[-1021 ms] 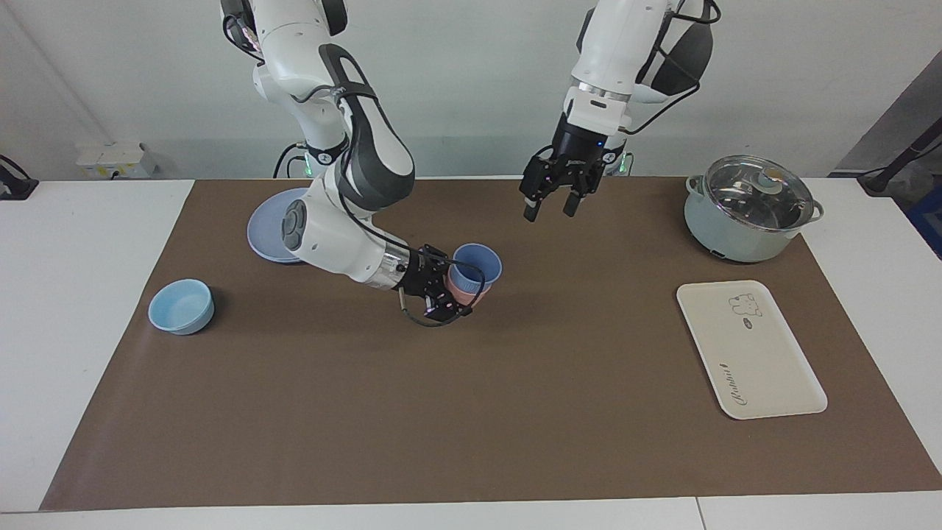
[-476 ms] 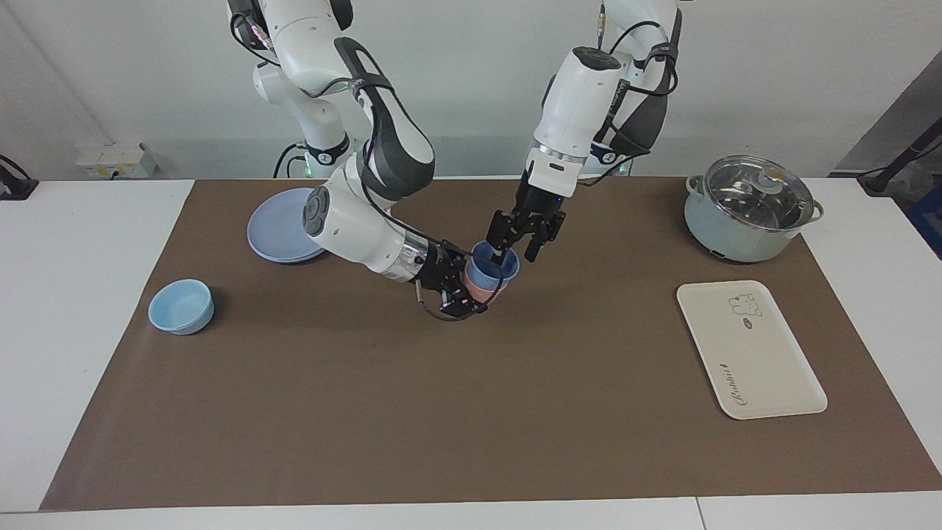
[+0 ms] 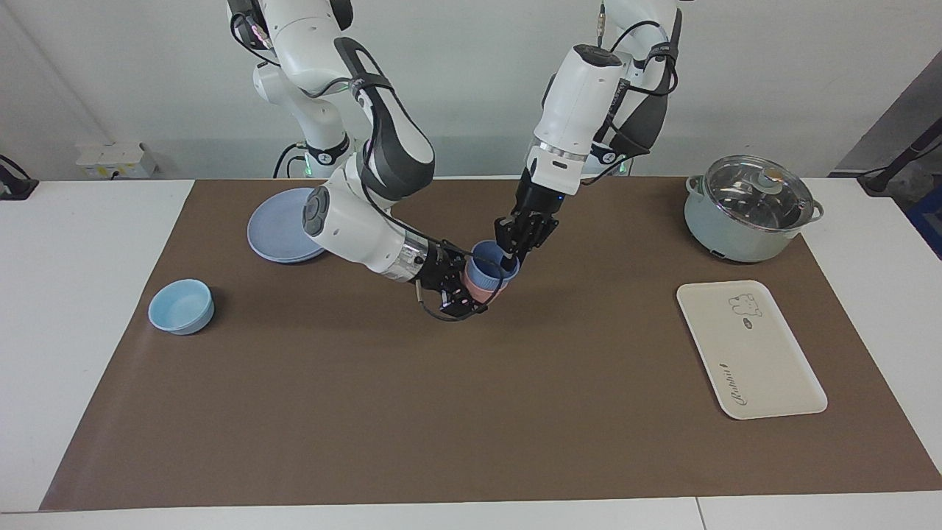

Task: Place cup on tray
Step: 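Grasp the blue cup with the left gripper and pull it out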

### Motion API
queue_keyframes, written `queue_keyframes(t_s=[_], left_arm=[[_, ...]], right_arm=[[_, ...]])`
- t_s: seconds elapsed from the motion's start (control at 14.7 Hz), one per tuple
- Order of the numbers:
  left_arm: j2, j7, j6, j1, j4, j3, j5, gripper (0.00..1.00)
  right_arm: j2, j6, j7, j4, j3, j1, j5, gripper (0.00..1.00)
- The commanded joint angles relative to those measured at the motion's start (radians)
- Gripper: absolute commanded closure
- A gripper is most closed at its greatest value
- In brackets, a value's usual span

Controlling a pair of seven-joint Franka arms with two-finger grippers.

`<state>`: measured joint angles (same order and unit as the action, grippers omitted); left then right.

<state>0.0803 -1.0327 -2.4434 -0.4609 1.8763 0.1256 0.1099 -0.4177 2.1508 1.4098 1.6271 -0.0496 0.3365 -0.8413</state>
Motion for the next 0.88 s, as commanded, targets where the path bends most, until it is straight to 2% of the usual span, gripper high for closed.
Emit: queue_keyframes(t_s=[0.0,0.2,0.41,0.61,0.82], left_arm=[[0.004,-0.036,-0.002,-0.012,-0.023,-0.014,0.011,1.00],[-0.023,-0.036,0.090,-0.004,-0.061,-0.015,0.011,1.00],[-0.088,-0.032,0.271,0.013,-0.149,-0.024,0.011,1.00],[-0.117,-0.012,0.430,0.085,-0.226,-0.026,0.010,1.00],[-0.135,0.121,0.506,0.213,-0.215,-0.026,0.008,1.00]], right_arm=[[0.022,0.012,0.009,0.020,-0.001,0.006,-0.025,1.00],[0.022,0.012,0.009,0.020,-0.001,0.006,-0.025,1.00],[0.022,0.012,0.008,0.020,-0.001,0.006,-0.025,1.00],[0.022,0.011,0.008,0.020,0.000,0.001,-0.027,1.00],[0.025,0.004,-0.006,0.028,0.001,-0.043,-0.031,1.00]])
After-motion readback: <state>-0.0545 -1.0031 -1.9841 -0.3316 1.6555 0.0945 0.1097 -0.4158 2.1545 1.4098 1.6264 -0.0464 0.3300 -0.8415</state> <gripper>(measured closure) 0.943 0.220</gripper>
